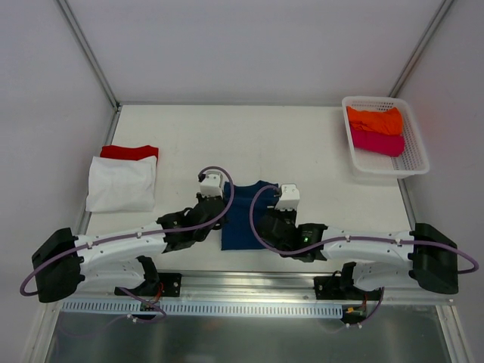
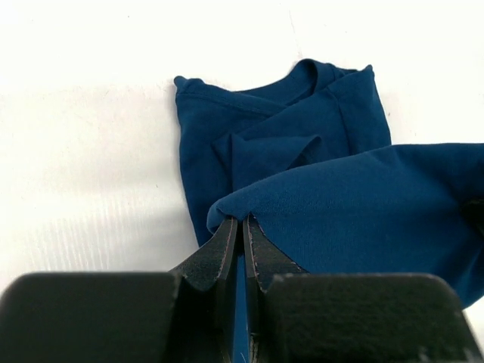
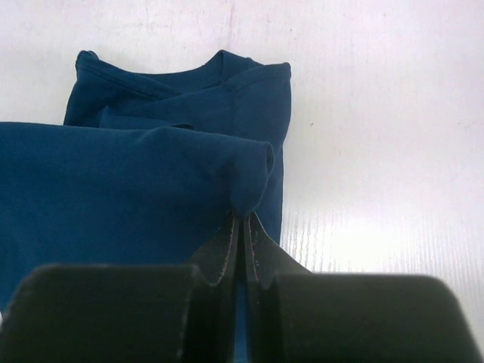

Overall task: Fold and stack the t-shirts
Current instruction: Fold the tshirt

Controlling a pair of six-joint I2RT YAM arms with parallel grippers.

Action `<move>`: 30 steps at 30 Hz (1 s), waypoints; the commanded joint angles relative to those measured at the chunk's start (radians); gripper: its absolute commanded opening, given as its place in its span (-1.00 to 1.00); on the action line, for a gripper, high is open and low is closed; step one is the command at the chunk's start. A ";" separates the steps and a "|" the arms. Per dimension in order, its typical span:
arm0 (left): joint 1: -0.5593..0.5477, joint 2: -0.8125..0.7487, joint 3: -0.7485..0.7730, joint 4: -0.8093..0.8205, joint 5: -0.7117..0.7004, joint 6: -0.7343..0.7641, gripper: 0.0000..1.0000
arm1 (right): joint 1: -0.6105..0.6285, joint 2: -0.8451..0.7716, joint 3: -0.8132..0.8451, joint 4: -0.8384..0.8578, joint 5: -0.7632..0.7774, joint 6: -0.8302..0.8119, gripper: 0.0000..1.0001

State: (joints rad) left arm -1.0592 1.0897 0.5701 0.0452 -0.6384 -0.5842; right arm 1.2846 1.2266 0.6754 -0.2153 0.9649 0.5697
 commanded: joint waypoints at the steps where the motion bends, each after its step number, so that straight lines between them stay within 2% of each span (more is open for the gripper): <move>1: 0.025 0.022 0.051 0.061 -0.061 0.041 -0.97 | -0.027 -0.019 0.039 0.069 0.052 -0.077 -0.99; 7: 0.074 0.099 0.086 0.125 -0.047 0.072 -0.98 | -0.099 0.004 0.047 0.148 0.008 -0.154 -0.99; 10: 0.134 0.160 0.106 0.151 0.011 0.070 -0.98 | -0.157 0.034 0.053 0.191 -0.038 -0.182 -0.99; 15: 0.221 0.331 0.160 0.160 0.074 0.052 -0.99 | -0.275 0.177 0.084 0.263 -0.182 -0.205 -0.99; 19: 0.231 0.410 0.192 0.153 0.074 0.030 -0.96 | -0.336 0.325 0.139 0.292 -0.288 -0.209 -0.99; 20: 0.231 0.435 0.201 0.130 0.062 0.023 -0.89 | -0.341 0.353 0.150 0.301 -0.296 -0.212 -0.97; 21: 0.231 0.444 0.209 0.119 0.051 0.009 -0.39 | -0.343 0.399 0.171 0.307 -0.299 -0.217 -0.84; 22: 0.232 0.455 0.227 0.104 0.039 0.001 -0.02 | -0.346 0.422 0.187 0.303 -0.299 -0.223 -0.36; 23: 0.232 0.469 0.237 0.052 -0.002 -0.015 0.31 | -0.346 0.438 0.199 0.297 -0.290 -0.225 -0.17; 24: 0.232 0.472 0.246 0.033 -0.020 -0.028 0.91 | -0.346 0.453 0.217 0.295 -0.281 -0.228 -0.07; 27: 0.231 0.443 0.261 -0.011 -0.084 -0.031 0.98 | -0.346 0.430 0.227 0.278 -0.235 -0.251 0.45; 30: 0.231 0.334 0.238 -0.011 -0.116 -0.013 0.98 | -0.341 0.332 0.211 0.277 -0.186 -0.312 0.50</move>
State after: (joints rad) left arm -0.8181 1.5364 0.7891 0.0582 -0.6640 -0.6125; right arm 0.9382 1.6562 0.8574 0.0563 0.7189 0.3359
